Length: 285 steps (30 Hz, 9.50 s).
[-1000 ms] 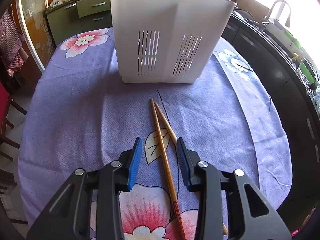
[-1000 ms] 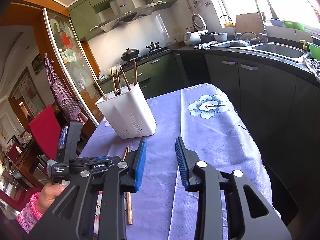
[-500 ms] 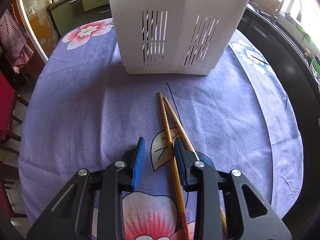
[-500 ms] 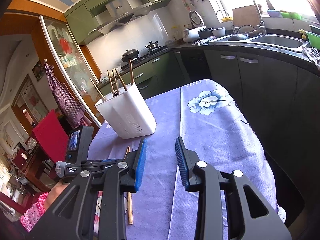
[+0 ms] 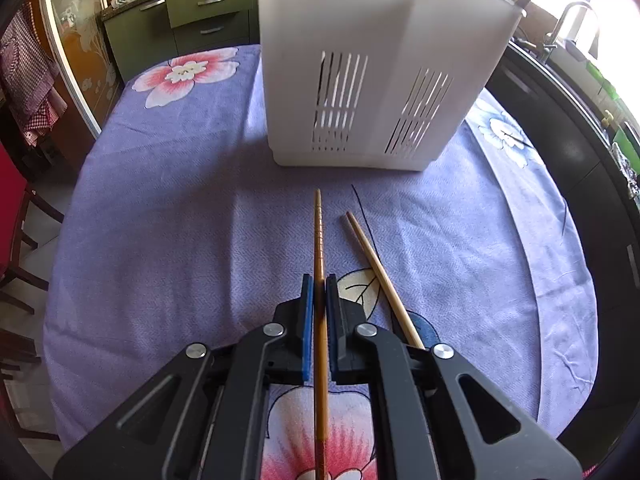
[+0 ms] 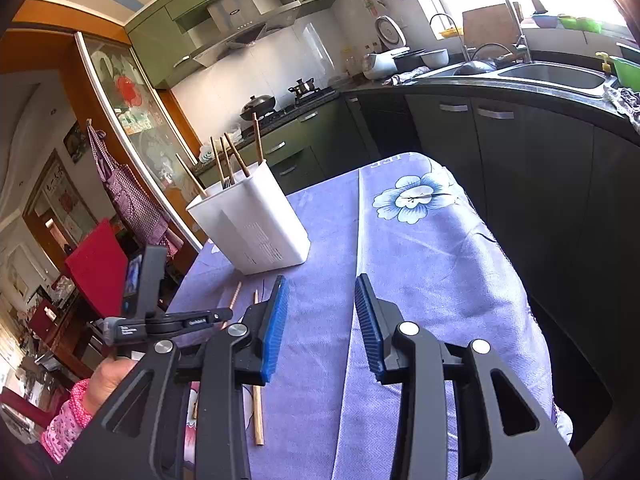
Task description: Organize utensils
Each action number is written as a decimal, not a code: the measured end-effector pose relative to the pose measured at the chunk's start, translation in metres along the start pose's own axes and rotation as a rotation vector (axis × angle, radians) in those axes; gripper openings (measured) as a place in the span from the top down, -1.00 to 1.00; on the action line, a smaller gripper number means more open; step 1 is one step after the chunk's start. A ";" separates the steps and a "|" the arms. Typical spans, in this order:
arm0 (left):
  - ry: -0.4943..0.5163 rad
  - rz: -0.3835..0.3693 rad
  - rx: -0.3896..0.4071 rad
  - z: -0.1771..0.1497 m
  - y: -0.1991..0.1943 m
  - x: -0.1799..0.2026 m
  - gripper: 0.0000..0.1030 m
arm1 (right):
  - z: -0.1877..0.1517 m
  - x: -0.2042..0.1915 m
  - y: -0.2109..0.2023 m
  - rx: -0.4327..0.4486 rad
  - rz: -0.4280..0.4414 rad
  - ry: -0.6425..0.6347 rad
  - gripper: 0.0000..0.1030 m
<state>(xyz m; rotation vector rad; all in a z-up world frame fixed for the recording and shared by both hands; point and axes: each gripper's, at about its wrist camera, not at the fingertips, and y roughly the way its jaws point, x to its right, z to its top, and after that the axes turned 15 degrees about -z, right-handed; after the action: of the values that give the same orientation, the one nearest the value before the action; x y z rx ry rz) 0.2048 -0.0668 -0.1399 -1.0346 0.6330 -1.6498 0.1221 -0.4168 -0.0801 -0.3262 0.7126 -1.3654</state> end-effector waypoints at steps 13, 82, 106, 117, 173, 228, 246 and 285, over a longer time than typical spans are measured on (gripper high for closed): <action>0.120 -0.061 0.338 -0.041 -0.119 0.000 0.88 | -0.028 -0.105 0.109 -0.189 -0.028 -0.379 0.27; 0.246 -0.084 0.470 -0.067 -0.173 0.010 0.88 | 0.012 -0.136 -0.017 0.097 0.045 -0.328 0.87; 0.346 -0.152 0.543 0.000 -0.232 0.037 0.88 | 0.118 -0.182 -0.043 0.260 0.092 -0.342 0.87; 0.432 -0.127 0.681 0.084 -0.262 0.067 0.88 | 0.223 -0.204 -0.028 0.392 0.088 -0.272 0.87; 0.334 -0.110 0.646 -0.099 -0.229 0.040 -0.86 | -0.046 -0.102 -0.093 0.327 -0.042 -0.250 -0.91; 0.307 -0.084 0.638 -0.134 -0.241 0.040 -0.86 | -0.056 -0.120 -0.131 0.382 -0.076 -0.275 -0.91; 0.308 -0.061 0.631 -0.134 -0.239 0.043 -0.86 | -0.057 -0.121 -0.131 0.380 -0.075 -0.276 -0.91; 0.253 -0.063 0.615 -0.128 -0.231 0.039 -0.87 | -0.057 -0.121 -0.120 0.359 -0.083 -0.287 -0.91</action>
<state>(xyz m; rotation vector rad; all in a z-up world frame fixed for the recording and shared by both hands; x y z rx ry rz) -0.0225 -0.0410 -0.0017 -0.4073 0.2187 -1.8785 -0.0120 -0.3139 -0.0179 -0.2592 0.2123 -1.4579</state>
